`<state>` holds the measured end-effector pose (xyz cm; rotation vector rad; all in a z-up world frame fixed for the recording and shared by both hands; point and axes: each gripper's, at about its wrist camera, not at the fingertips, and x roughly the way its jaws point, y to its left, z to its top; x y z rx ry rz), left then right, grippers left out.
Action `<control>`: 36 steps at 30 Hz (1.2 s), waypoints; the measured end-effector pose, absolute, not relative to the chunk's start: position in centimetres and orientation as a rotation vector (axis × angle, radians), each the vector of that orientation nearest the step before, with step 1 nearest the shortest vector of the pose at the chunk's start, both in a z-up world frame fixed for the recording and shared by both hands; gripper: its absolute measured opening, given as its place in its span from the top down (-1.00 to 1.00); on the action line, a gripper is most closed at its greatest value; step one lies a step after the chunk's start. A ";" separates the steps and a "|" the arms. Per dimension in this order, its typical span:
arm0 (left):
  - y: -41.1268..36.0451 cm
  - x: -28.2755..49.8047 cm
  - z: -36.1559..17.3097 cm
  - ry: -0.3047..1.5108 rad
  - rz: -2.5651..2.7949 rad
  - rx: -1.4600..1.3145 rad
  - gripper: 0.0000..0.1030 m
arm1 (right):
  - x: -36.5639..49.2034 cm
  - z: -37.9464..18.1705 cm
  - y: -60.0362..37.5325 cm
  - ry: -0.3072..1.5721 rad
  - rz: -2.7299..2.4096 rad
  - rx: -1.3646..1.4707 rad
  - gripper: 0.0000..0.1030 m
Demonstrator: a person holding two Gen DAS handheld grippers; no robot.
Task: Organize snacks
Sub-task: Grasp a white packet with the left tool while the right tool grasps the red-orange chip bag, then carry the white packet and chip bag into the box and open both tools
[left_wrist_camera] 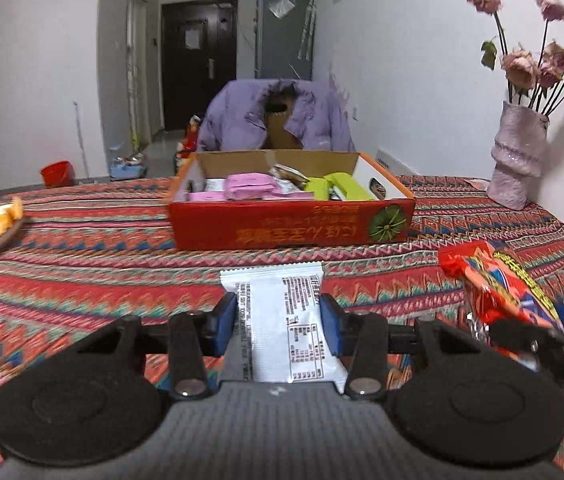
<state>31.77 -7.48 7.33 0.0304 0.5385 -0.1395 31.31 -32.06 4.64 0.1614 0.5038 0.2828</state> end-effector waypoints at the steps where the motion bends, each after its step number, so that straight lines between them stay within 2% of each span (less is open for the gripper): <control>1: -6.8 30.6 7.7 0.528 -0.124 0.027 0.13 | 30.8 4.7 -31.8 0.502 0.288 0.161 -0.10; 10: -4.0 25.0 9.4 0.450 -0.079 -0.004 0.13 | 27.7 6.0 -29.7 0.477 0.324 0.133 -0.10; 21: -2.7 24.4 9.2 0.445 -0.092 -0.025 0.13 | 27.2 7.6 -29.0 0.443 0.315 0.108 -0.10; 30: -2.8 30.1 10.7 0.449 -0.170 -0.032 0.13 | 31.4 9.0 -29.5 0.431 0.321 0.112 -0.10; 36: -3.3 38.2 12.1 0.483 -0.214 -0.072 0.12 | 37.5 11.2 -30.3 0.389 0.309 0.087 -0.10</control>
